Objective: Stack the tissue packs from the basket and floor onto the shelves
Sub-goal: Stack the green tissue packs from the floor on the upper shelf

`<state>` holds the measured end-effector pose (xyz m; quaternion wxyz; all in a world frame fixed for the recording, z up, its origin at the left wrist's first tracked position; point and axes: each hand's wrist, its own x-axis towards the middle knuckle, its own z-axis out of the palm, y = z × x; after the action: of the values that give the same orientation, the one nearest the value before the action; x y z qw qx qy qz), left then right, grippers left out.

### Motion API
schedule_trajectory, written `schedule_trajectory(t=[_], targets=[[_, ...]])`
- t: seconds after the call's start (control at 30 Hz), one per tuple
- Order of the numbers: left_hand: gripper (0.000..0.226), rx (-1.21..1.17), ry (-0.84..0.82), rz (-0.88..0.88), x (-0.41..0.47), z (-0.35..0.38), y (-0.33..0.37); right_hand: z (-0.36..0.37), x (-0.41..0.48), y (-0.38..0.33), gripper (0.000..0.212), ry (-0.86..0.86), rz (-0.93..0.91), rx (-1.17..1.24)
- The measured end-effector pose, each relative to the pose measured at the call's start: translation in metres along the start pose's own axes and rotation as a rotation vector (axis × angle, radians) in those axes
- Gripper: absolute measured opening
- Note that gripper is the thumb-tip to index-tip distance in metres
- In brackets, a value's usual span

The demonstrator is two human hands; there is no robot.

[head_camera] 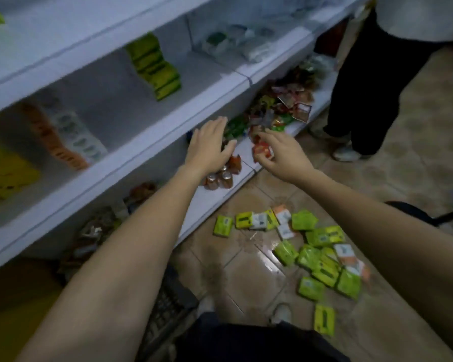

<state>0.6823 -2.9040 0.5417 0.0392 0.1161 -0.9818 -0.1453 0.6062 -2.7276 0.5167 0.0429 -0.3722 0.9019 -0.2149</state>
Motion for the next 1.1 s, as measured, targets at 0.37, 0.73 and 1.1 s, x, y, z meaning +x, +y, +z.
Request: schedule_trajectory(t=[0.37,0.73,1.1], targets=[[0.068,-0.260,-0.611,-0.093,-0.025,0.347,0.078,0.208,-0.204,0.207,0.052,-0.210,0.815,0.346],[0.077,-0.237,-0.961,0.034,-0.010,0.752,-0.014,0.580,-0.238,0.381,0.050,-0.260,1.123,0.560],[0.078,-0.741,-0.944,-0.690,-0.032,0.846,-0.038,0.654,-0.229,0.384,0.061,0.071,1.425,1.004]])
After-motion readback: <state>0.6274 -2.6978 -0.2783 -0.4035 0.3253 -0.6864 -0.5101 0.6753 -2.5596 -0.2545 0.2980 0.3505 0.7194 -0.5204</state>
